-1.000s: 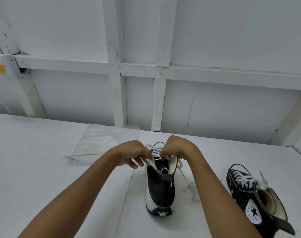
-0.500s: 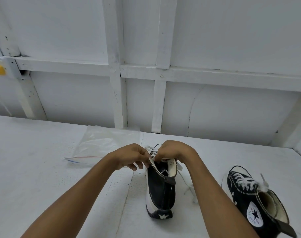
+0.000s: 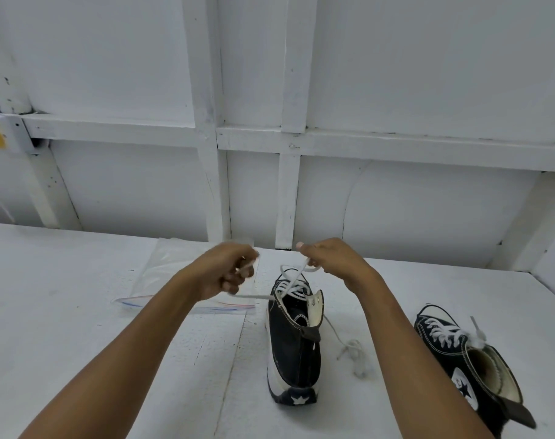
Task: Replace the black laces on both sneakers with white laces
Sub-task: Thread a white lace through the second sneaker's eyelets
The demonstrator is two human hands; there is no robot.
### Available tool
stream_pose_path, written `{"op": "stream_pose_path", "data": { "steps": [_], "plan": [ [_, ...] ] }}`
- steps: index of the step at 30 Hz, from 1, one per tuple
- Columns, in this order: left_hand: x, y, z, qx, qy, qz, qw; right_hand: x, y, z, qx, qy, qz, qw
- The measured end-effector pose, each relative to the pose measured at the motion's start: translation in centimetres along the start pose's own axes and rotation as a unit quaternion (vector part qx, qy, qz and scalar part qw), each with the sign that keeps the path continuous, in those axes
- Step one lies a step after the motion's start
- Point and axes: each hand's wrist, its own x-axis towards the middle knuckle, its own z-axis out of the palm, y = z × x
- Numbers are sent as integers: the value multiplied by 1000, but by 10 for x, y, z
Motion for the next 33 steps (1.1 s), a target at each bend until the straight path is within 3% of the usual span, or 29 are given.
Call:
{"op": "stream_pose_path", "data": {
  "steps": [3,6,8,10,12,14,15,17,19,21,23,28,33],
  "plan": [
    [0,-13,2,233,-61,-52,969,0,0,-2,6,17,-2,1000],
    [-5,-15,1,277,-123,-26,953,0,0,-2,30,30,0,999],
    [-8,-9,-2,216,-86,26,972,-1,1,-3,40,33,1,999],
    [-9,-2,-7,80,-24,83,993,-3,2,-3,41,30,2,999],
    [-9,4,-10,-115,-4,101,988,-5,5,-1,38,24,3,999],
    [-9,5,-7,-201,8,79,976,-5,8,2,34,20,8,999],
    [-8,3,-4,-162,28,59,985,-5,10,4,29,17,10,999],
    [-4,-7,3,15,55,12,998,-7,13,5,17,3,10,1000],
    [-3,-20,9,182,8,-48,982,-10,18,6,0,-17,3,1000],
    [-7,-27,13,259,-65,-68,961,-13,21,4,-17,-41,2,999],
    [-14,-26,14,234,-102,-45,966,-17,22,2,-29,-58,15,998],
    [-21,-19,3,95,13,65,993,-24,35,-2,-2,-53,116,992],
    [-24,-13,0,-96,24,79,992,-37,45,5,-40,-114,155,980]
  ]
}}
